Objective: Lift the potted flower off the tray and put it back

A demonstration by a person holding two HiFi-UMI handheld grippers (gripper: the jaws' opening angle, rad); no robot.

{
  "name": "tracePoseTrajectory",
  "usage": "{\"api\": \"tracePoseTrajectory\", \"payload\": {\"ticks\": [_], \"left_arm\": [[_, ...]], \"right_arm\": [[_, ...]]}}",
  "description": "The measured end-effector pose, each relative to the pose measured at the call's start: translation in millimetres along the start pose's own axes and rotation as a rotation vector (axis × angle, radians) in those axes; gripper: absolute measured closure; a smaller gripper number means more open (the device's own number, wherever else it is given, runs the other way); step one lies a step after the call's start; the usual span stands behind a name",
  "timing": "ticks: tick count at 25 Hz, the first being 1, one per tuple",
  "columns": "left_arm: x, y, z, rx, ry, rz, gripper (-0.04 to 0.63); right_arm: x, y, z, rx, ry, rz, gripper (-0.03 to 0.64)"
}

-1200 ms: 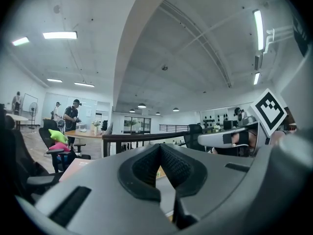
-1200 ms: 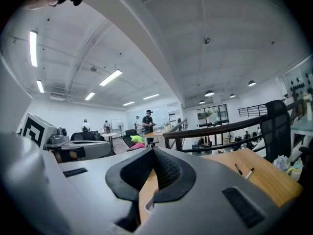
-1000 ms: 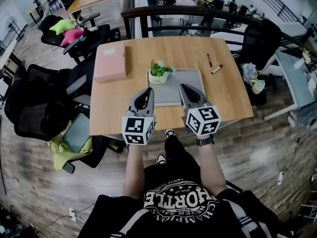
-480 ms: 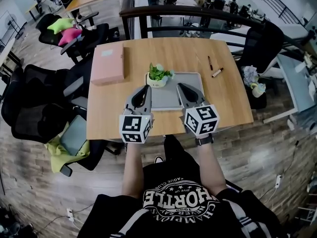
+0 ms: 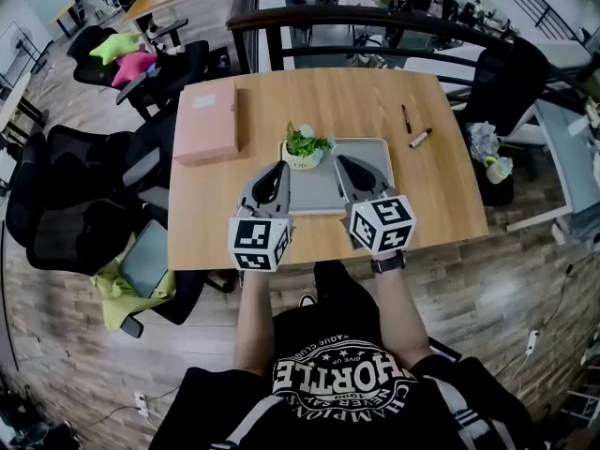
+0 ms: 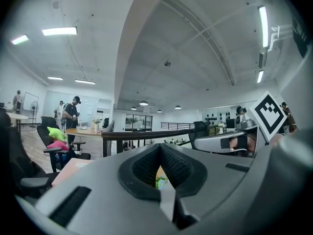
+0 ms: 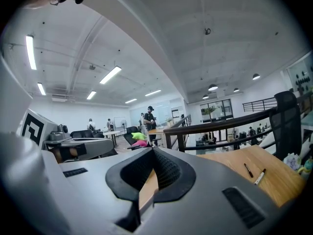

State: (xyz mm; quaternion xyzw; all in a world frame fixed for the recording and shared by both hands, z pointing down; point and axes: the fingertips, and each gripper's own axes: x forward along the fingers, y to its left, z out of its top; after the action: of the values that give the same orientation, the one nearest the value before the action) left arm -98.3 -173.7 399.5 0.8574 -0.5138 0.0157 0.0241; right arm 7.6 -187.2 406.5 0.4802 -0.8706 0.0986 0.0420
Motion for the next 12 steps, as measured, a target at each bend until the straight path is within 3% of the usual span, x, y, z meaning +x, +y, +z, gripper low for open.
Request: {"api": "tracePoseTrajectory", "payload": {"ticks": [12], "left_arm": [[19, -6, -20, -0.017, 0.032, -0.021, 0.577]], "right_arm": [[4, -24, -16, 0.016, 0.039, -0.019, 0.597]]}}
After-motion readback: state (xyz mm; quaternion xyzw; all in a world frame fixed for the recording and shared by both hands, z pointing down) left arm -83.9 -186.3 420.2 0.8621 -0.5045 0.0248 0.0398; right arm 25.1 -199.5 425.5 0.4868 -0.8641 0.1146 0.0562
